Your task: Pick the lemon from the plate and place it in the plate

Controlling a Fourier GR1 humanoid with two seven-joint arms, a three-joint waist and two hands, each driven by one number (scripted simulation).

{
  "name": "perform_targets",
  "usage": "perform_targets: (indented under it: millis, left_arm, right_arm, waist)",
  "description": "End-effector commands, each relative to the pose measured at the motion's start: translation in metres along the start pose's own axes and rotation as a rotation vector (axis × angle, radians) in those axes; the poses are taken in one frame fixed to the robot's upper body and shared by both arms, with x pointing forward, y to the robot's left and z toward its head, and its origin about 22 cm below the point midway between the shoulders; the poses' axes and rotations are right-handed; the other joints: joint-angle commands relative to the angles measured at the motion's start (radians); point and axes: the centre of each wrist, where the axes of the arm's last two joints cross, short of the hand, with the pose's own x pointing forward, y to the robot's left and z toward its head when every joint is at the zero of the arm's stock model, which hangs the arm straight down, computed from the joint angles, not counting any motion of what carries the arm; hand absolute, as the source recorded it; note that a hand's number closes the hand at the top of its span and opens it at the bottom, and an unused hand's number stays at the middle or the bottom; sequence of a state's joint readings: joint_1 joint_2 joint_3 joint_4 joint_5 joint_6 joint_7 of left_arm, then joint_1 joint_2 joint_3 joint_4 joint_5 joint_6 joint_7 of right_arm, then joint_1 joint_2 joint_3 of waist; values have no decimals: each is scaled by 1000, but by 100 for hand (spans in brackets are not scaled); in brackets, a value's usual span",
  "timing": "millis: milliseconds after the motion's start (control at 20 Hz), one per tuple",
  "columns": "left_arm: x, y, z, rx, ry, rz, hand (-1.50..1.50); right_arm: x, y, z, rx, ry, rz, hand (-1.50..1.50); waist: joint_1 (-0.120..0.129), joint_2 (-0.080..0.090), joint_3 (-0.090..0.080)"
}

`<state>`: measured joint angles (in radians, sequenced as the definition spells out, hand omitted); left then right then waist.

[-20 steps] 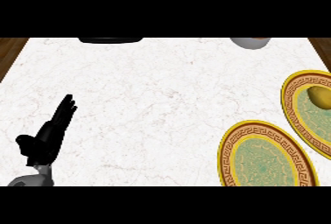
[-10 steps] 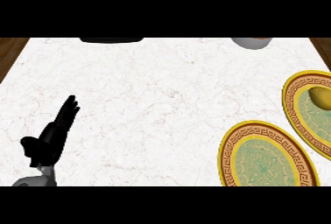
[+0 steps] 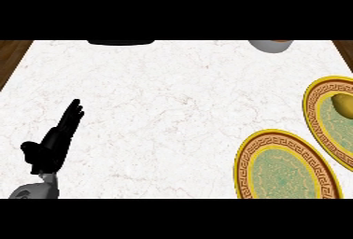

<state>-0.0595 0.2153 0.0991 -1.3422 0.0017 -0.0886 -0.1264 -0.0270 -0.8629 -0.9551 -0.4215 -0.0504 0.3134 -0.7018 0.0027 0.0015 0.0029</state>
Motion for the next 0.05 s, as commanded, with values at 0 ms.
perform_targets:
  millis: [0]
  left_arm:
    - [9,-9,-5,-7,-4,2,0]
  right_arm:
    - [-24,0,25,-40,-21,15,-150]
  waist:
    - [0,0,1]
